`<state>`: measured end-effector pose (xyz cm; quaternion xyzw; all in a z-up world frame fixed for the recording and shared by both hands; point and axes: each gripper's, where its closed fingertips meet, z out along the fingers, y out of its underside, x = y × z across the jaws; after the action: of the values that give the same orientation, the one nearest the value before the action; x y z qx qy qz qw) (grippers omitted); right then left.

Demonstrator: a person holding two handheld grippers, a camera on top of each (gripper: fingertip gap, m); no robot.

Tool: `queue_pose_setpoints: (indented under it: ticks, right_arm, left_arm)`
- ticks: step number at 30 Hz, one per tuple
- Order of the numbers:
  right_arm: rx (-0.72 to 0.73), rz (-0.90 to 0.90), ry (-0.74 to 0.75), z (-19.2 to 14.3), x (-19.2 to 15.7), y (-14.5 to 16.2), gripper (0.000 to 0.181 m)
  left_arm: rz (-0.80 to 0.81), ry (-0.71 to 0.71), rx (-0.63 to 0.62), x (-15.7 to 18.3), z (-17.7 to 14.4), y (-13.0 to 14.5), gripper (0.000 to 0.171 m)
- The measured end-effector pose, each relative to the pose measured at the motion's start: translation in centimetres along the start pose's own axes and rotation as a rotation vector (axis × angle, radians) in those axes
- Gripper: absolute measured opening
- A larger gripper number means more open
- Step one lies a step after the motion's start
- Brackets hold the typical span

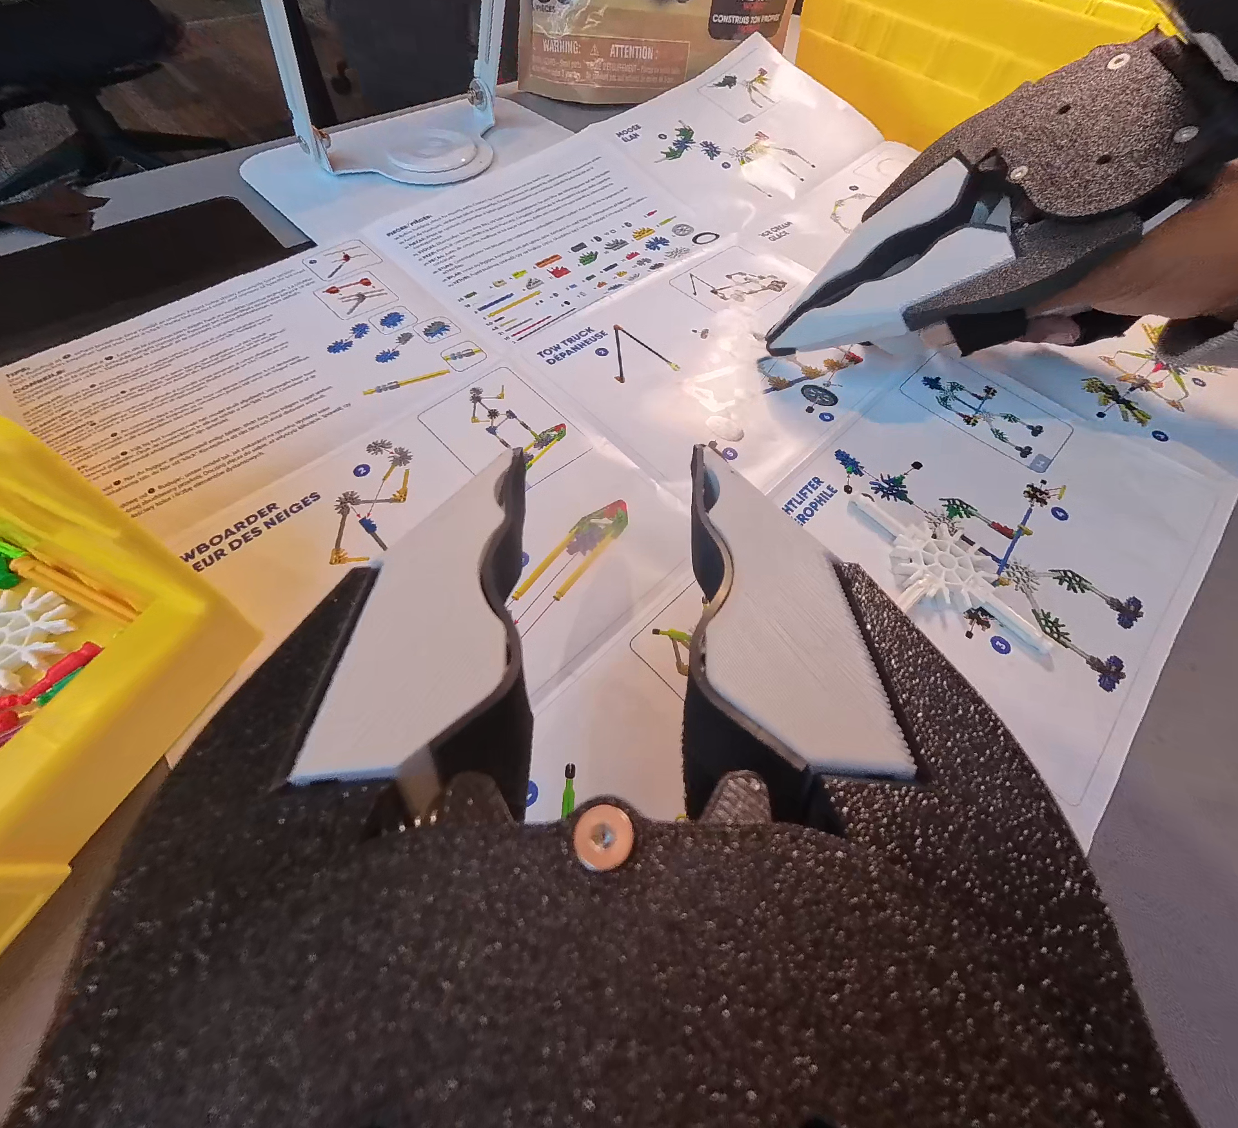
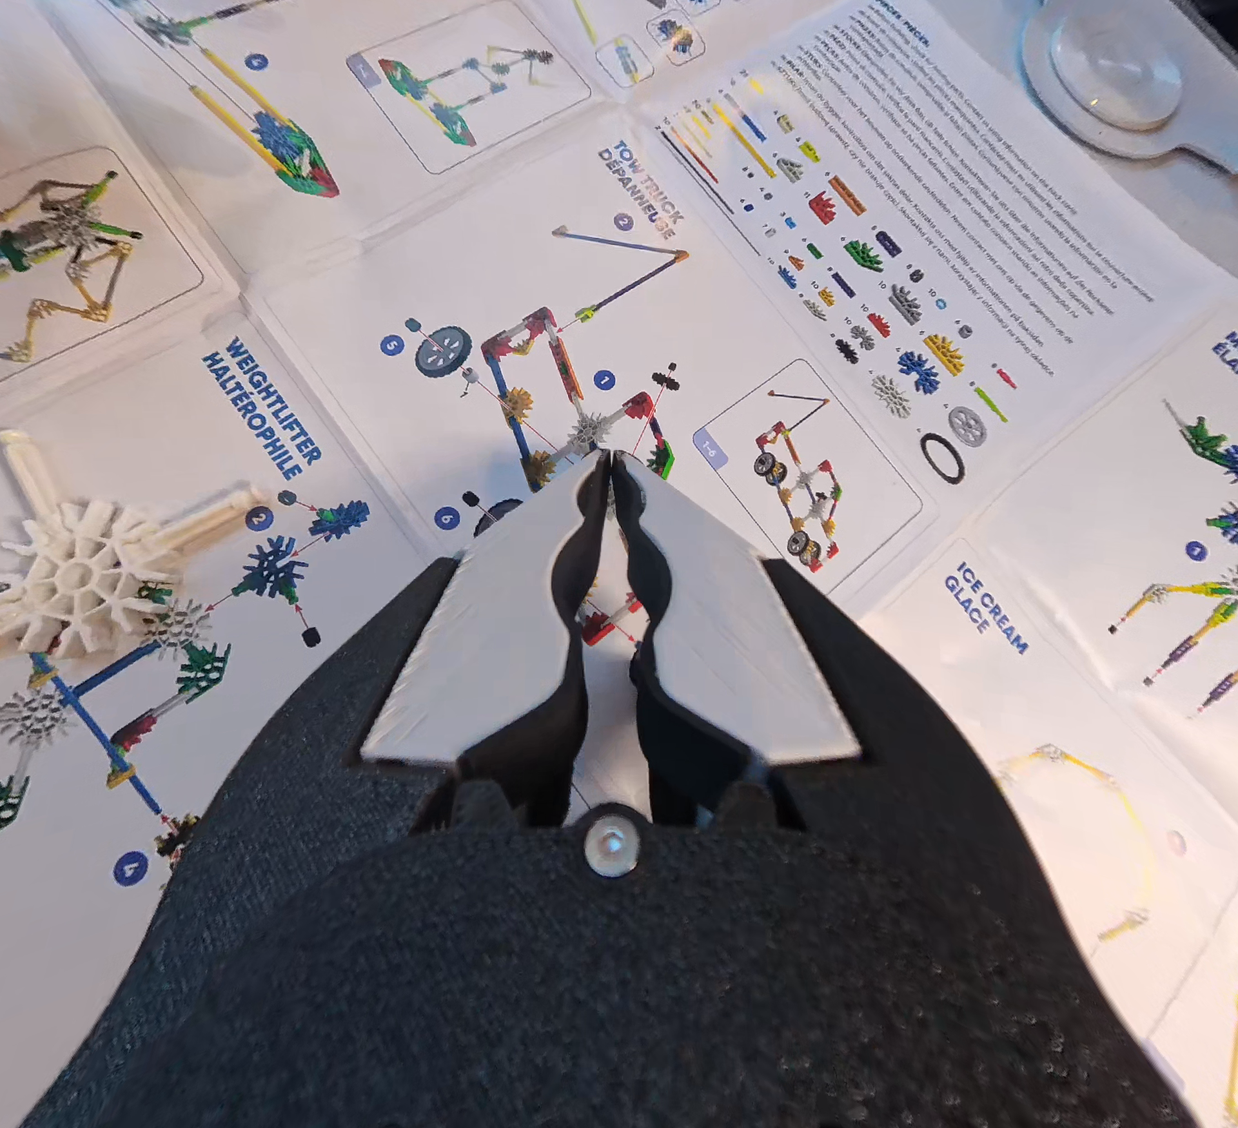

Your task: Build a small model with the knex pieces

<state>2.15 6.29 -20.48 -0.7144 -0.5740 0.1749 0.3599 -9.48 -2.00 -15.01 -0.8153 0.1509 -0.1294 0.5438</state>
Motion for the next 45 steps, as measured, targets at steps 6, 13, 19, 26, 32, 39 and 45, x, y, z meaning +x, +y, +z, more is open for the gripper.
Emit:
queue_pose_setpoints:
  ticks: [6, 13, 19, 26, 32, 39, 45]
  right_arm:
    - [-0.025, -0.02, 0.007, 0.2, -0.1, 0.2, 0.0]
    - [0.09, 0.025, 0.013, -0.9, 0.1, -0.8, 0.002]
    - [0.34, 0.09, 0.061, -4.2, 0.5, -4.0, 0.017]
    - [0.432, 0.083, 0.098, -6.0, 0.6, -4.8, 0.028]
    - [0.431, 0.13, 0.072, -5.5, 0.4, -4.5, 0.032]
    - [0.407, 0.156, 0.096, -5.1, 1.1, -3.9, 0.036]
    - [0.396, 0.167, 0.098, -4.9, 1.0, -3.7, 0.037]
  left_arm:
    - [0.0, 0.005, -0.001, 0.1, 0.0, 0.0, 0.047]
    - [0.018, 0.001, -0.004, 0.2, 0.1, 0.0, 0.047]
    - [0.035, -0.006, -0.01, 0.3, 0.1, 0.1, 0.047]
    - [0.045, -0.013, -0.017, 0.4, 0.2, 0.2, 0.047]
    - [0.05, -0.018, -0.011, 0.3, 0.1, 0.1, 0.046]
    - [0.053, -0.025, -0.006, 0.3, 0.1, 0.0, 0.046]
    - [0.044, -0.032, 0.0, 0.1, 0.0, 0.0, 0.046]
